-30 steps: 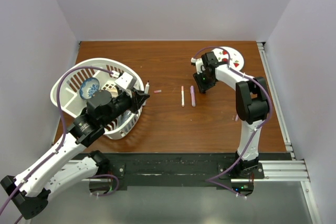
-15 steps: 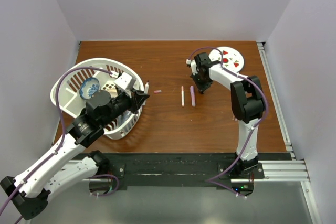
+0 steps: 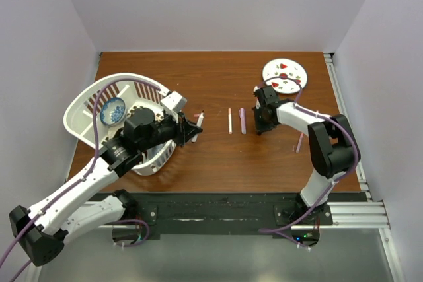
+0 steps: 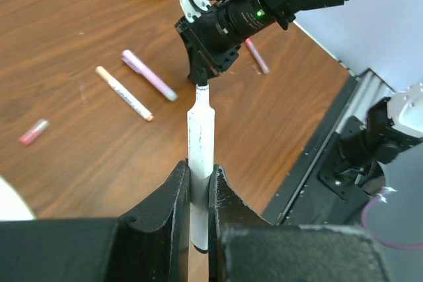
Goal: Insert the pens into the pen caps
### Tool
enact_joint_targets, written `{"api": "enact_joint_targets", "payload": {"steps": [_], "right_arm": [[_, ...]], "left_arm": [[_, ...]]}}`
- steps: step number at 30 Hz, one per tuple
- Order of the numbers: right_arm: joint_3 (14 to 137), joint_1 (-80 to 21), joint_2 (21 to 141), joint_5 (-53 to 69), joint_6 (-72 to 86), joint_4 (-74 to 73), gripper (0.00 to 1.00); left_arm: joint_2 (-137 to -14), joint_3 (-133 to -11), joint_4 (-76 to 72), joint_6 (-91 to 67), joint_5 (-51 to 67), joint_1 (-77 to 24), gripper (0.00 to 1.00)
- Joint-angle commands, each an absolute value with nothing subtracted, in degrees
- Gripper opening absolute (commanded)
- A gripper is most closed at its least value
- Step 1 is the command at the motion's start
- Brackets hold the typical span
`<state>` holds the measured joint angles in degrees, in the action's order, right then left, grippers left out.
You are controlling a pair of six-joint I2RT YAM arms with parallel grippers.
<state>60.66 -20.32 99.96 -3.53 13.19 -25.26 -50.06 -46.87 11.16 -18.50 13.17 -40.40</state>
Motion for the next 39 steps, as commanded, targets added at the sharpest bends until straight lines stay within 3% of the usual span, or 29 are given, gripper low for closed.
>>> {"api": "enact_joint_targets", "payload": {"steps": [1, 6, 14, 22, 39], "right_arm": [[56.6, -20.8, 92.7, -2.7, 20.0, -21.5, 0.0], [55.9, -21.5, 81.0, 1.0, 23.6, -18.5, 0.0], [44.7, -23.5, 64.2, 15.8, 33.0, -2.0, 0.0], [36.7, -24.1, 52.6, 19.7, 42.6, 10.7, 0.0], [33.2, -24.3, 48.1, 20.7, 45.8, 15.6, 0.0]], "left_arm": [[-51.8, -45.5, 4.0, -23.4, 18.5, -41.3, 0.0], [-55.6, -41.2, -6.6, -28.6, 21.5, -42.6, 0.0], [-64.9, -38.6, -18.3, -33.6, 21.2, -45.6, 0.0], [-76.0, -39.5, -27.9, -37.9, 25.7, -45.9, 0.0], [-78.2, -39.0, -37.8, -41.7, 31.8, -45.9, 0.0]]}}
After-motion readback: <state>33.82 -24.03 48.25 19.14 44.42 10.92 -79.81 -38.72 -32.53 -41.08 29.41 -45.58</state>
